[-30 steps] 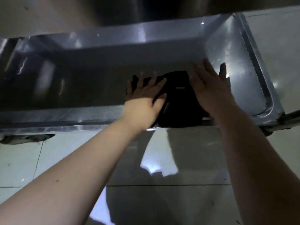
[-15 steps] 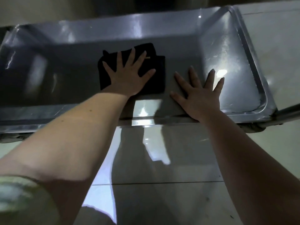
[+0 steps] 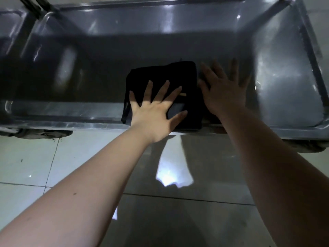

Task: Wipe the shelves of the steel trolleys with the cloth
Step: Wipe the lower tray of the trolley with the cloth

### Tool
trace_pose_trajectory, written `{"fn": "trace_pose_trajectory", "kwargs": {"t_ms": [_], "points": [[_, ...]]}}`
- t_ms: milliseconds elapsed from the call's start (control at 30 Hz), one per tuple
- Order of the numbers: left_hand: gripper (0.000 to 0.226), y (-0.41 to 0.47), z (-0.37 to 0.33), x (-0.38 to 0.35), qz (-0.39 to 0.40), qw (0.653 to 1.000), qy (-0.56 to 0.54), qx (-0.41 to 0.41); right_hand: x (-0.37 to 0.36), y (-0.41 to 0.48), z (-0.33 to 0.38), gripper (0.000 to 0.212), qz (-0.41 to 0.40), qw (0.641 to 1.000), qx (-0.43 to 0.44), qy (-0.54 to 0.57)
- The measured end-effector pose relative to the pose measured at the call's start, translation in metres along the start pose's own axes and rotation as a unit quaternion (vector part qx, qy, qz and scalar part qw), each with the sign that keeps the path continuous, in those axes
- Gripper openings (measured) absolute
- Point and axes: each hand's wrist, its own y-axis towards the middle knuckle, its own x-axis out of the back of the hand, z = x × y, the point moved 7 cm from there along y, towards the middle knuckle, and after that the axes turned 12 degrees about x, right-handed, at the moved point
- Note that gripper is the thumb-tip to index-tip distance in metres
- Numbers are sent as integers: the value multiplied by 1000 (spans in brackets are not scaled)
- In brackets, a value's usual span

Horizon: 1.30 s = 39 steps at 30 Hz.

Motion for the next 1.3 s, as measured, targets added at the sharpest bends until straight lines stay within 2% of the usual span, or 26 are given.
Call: {"fn": "trace_pose_trajectory", "kwargs": {"t_ms": [100, 167, 267, 333, 400, 467, 533, 600, 733, 900, 1033, 1100, 1167, 1233, 1300], "points": [[43, 4, 5, 16, -46, 992, -110, 31, -6, 8, 1, 52, -4, 1000, 16, 12], [37, 9, 8, 29, -87, 985, -143, 46, -5, 6, -3, 49, -21, 999, 26, 37], [37, 18, 13, 41, -100, 986, -132, 23, 10, -2, -4, 38, -106, 981, 33, 161], [37, 19, 19, 46, -108, 991, -84, 1, 18, -9, -2, 40, -137, 964, 26, 228], [38, 18, 27, 49, -138, 990, -15, -22, 20, -15, 4, 41, -119, 969, 26, 215], [43, 17, 34, 46, -146, 989, 25, -27, 16, -23, 14, 40, -79, 986, 24, 147], [45, 17, 38, 41, -135, 990, 28, -20, 13, -31, 22, 41, -68, 993, 18, 99], [44, 17, 38, 39, -130, 991, 19, -22, 16, -36, 28, 37, -90, 990, 11, 107], [32, 16, 40, 49, -152, 987, -19, -42, 32, -44, 35, 20, -172, 960, 19, 219], [17, 7, 45, 73, -209, 975, -50, -59, 50, -47, 39, 25, -201, 922, 20, 331], [22, 25, 50, 106, -250, 966, -58, -28, 71, -14, 32, 25, -233, 897, 7, 375], [22, 35, 48, 115, -278, 960, -30, -2, 75, 10, 31, 23, -231, 903, 3, 364], [24, 46, 46, 107, -240, 970, 0, 29, 64, 28, 33, 18, -190, 925, 2, 329], [30, 54, 44, 86, -175, 983, 24, 44, 46, 33, 39, 20, -123, 966, 8, 225], [41, 55, 39, 73, -158, 986, 25, 37, 40, 28, 50, 29, -109, 986, 44, 115]]}}
